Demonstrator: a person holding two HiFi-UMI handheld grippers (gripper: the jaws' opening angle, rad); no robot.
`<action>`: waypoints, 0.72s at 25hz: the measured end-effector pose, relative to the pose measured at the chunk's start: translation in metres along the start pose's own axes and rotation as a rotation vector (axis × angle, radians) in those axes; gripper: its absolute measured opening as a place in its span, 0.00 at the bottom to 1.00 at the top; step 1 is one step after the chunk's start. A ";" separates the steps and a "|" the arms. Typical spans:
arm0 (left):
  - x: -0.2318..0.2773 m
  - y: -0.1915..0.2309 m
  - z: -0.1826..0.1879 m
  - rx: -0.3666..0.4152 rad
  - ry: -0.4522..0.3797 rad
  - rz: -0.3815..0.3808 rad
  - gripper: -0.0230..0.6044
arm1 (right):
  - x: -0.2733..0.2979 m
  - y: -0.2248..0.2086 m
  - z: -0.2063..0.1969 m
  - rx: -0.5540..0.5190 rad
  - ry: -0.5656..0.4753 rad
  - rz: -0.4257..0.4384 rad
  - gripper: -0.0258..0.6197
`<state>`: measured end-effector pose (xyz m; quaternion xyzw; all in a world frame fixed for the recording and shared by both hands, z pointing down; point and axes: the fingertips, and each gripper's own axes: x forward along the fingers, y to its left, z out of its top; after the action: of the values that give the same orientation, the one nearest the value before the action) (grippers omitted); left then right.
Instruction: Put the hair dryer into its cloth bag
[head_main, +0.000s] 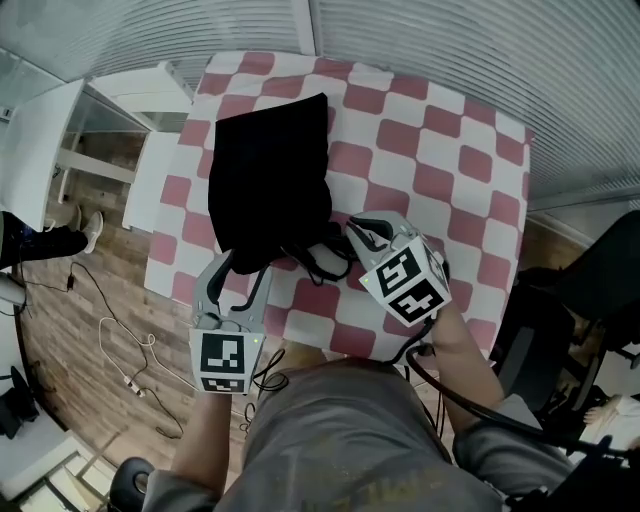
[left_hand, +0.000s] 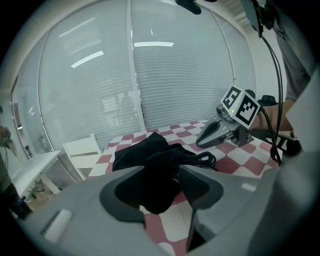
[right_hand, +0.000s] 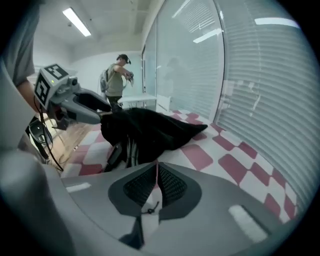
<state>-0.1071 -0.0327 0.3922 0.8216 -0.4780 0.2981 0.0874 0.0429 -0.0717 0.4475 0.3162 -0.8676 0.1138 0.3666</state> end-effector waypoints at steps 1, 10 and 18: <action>0.002 0.000 -0.002 0.009 0.011 -0.003 0.38 | 0.002 -0.004 -0.009 -0.003 0.040 -0.023 0.09; 0.027 0.011 -0.025 0.100 0.142 -0.016 0.28 | 0.020 0.008 0.001 0.005 -0.014 0.114 0.12; 0.030 0.021 -0.012 0.097 0.128 -0.039 0.05 | 0.024 0.015 -0.001 0.117 0.051 0.365 0.09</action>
<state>-0.1182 -0.0604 0.4158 0.8133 -0.4402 0.3711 0.0840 0.0212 -0.0710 0.4654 0.1713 -0.8929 0.2368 0.3424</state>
